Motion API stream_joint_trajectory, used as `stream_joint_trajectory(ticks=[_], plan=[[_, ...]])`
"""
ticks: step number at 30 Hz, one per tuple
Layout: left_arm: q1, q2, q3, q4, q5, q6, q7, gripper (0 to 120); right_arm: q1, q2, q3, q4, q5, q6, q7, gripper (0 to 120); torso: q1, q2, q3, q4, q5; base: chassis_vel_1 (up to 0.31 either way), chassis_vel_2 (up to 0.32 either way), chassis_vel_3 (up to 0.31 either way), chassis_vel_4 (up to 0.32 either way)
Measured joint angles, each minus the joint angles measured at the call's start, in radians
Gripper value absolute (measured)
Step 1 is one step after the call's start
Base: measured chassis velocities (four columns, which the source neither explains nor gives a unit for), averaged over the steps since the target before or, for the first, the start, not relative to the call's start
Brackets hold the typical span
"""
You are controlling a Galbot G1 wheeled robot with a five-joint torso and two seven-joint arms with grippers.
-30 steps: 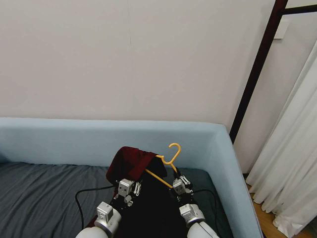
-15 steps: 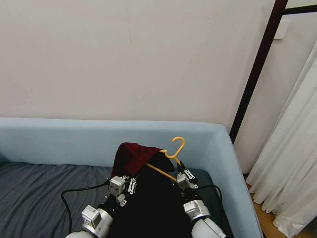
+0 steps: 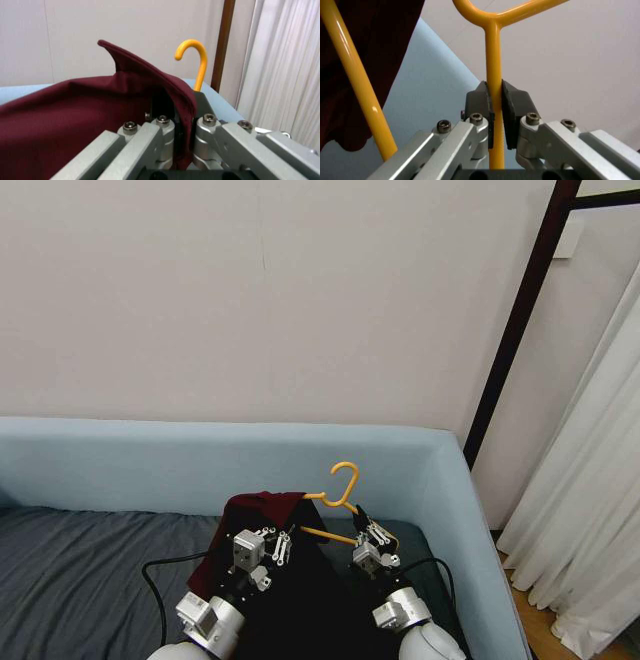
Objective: Pick up the clothes from the sofa and hang them on the clothes hanger.
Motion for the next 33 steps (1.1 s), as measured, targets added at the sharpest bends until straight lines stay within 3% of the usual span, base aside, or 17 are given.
stream_joint_trajectory(ticks=[9,20,33], plan=[[-0.023,-0.014,0.009,0.024,0.008,0.034,-0.03,0,-0.01,-0.01,0.01,-0.049,-0.06,0.035,0.002,5,0.0,0.0,0.0,0.0,0.0001,0.0,0.0,0.0,0.0],[-0.01,-0.029,0.058,0.06,0.061,0.036,-0.015,0,0.002,-0.002,0.008,0.024,0.011,0.075,0.0,5,0.0,0.0,0.0,0.0001,0.0,0.0,0.0,0.0,0.0],[0.006,-0.042,0.057,0.056,0.07,-0.022,-0.005,0,0.022,-0.001,0.016,0.052,0.051,0.11,-0.005,5,0.0,0.0,0.0,0.0,0.0001,0.0,0.0,0.0,0.0]])
